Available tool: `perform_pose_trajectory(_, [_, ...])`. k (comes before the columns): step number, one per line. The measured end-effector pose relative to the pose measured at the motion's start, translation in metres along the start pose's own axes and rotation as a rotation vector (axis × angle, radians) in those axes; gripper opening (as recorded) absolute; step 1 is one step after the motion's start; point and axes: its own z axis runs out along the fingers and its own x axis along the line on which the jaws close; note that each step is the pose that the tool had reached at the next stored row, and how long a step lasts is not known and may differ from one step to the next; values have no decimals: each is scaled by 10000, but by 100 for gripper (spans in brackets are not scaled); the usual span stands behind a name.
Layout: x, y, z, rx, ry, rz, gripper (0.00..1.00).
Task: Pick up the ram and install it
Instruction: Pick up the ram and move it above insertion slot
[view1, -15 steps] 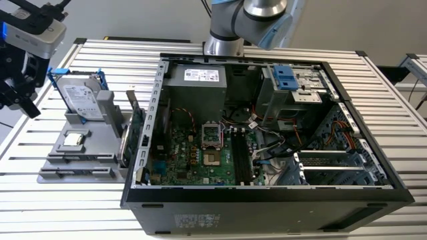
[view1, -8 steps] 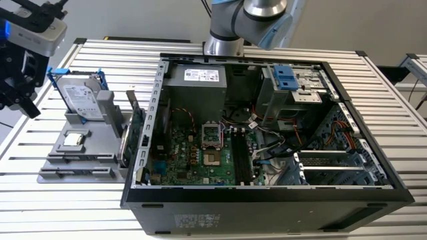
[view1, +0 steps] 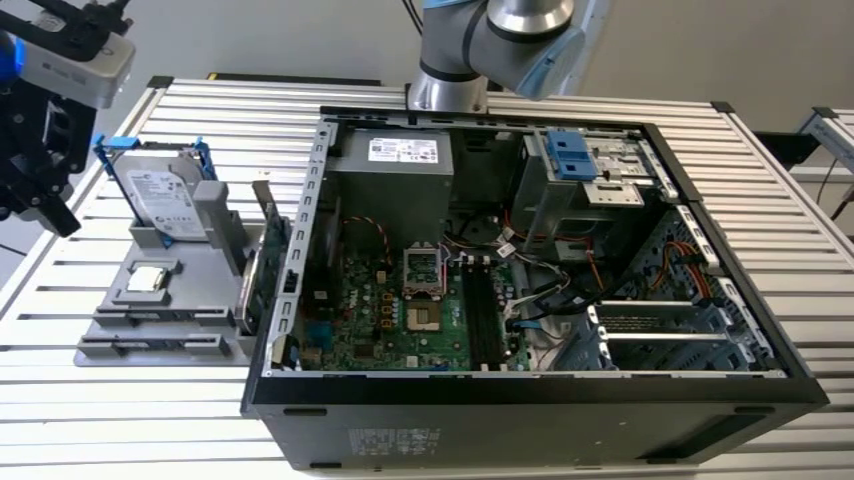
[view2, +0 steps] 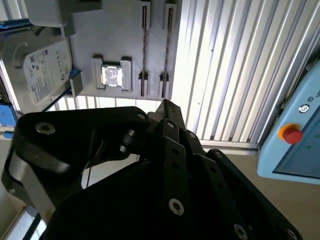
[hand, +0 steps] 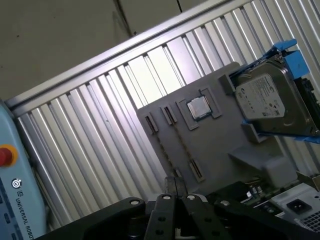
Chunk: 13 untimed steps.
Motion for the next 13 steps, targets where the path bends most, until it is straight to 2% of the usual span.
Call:
perform_pose_trajectory(4, [0, -1, 0, 0, 9, -181, 0])
perform_pose_trajectory(13, [0, 0, 0, 0, 11, -235, 0])
